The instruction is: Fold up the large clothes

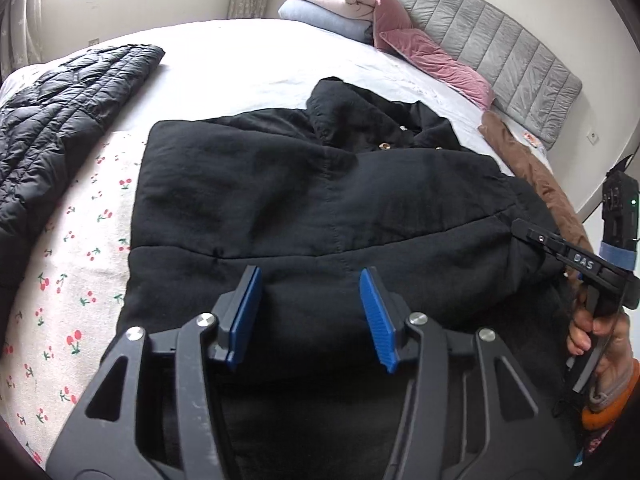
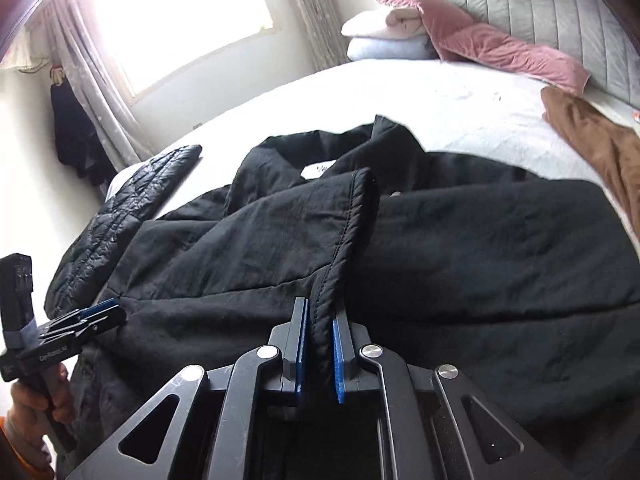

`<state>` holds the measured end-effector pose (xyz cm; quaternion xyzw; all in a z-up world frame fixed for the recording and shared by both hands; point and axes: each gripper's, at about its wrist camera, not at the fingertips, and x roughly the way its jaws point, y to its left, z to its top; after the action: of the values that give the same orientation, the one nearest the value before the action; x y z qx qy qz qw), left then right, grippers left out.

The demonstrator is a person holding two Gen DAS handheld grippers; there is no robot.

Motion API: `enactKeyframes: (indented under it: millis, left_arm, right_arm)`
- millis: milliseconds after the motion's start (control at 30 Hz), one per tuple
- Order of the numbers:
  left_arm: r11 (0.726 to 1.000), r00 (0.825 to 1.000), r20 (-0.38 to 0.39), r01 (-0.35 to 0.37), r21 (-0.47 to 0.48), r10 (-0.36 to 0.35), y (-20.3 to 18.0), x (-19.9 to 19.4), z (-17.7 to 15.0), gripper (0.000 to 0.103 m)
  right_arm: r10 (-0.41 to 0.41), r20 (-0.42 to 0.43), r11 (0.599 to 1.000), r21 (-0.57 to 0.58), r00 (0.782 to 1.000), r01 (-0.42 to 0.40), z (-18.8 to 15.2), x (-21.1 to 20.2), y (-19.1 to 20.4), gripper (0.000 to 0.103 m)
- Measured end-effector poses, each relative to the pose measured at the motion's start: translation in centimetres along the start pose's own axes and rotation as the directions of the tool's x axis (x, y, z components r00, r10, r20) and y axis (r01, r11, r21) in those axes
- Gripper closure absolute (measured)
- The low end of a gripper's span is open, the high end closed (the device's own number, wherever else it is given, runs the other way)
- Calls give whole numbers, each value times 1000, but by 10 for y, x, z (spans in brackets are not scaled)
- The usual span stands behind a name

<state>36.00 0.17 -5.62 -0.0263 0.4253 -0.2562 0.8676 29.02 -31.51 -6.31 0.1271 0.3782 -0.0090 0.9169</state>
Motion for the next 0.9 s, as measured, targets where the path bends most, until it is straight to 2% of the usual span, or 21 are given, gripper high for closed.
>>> enactKeyframes:
  millis: [67,100,167,233,267,300,333,400,467,500,567,633,700,767,900]
  left_arm:
    - [1000,1000,-10,16,12,-15,-7,3,0,38]
    - [1000,999,-33,10,24,-9,-11,7,1,39]
    - [997,999,-39,-23,78,26,-21,10,3,39]
    - [994,999,9,-33,105,32,-26,5,7,38]
    - [994,999,27,-37,100,35,-26,5,8,34]
    - [995,999,30,-43,86,41,-24,8,8,31]
    - [996,999,10,-53,75,53,-20,14,6,27]
    - [992,996,-38,-82,94,85,-16,30,-2,27]
    - [986,994,-22,-102,131,106,-17,34,-12,26]
    - [984,993,-14,-113,140,117,-19,33,-14,25]
    - [976,987,-26,-154,152,160,-25,29,-13,25]
    - [971,983,-34,-173,164,181,-37,18,-12,24]
    - [971,985,-25,-164,175,171,-48,1,-14,24]
    - [972,986,-7,-166,164,169,-59,-19,-19,18]
    - [983,986,-25,-163,86,166,-73,-60,-34,15]
  right_arm:
    - [-115,-45,993,-31,992,114,-3,10,-5,93]
    - [-153,-67,988,-45,986,150,-8,13,-9,93]
    - [-187,-63,981,-70,980,183,-14,12,-12,92]
    - [-158,3,986,-53,987,158,-18,-4,-15,85]
    - [-133,37,990,-43,990,134,-19,-11,-14,82]
    - [-107,63,993,-41,992,109,-18,-15,-10,75]
    - [-90,68,995,-45,994,94,-16,-12,-5,72]
    - [-65,30,997,-48,997,67,-19,-2,0,72]
    - [-85,-11,995,-53,996,85,-25,13,1,69]
    - [-96,-23,994,-54,995,95,-29,20,-1,65]
    - [-78,-16,996,-36,997,77,-33,22,-6,63]
    - [-71,-19,997,-36,997,71,-33,9,-6,50]
    - [-54,-12,996,-67,998,53,-35,-12,-3,47]
    - [-64,6,994,-88,998,64,-39,-35,0,41]
    - [-61,14,993,-99,998,62,-53,-85,4,32]
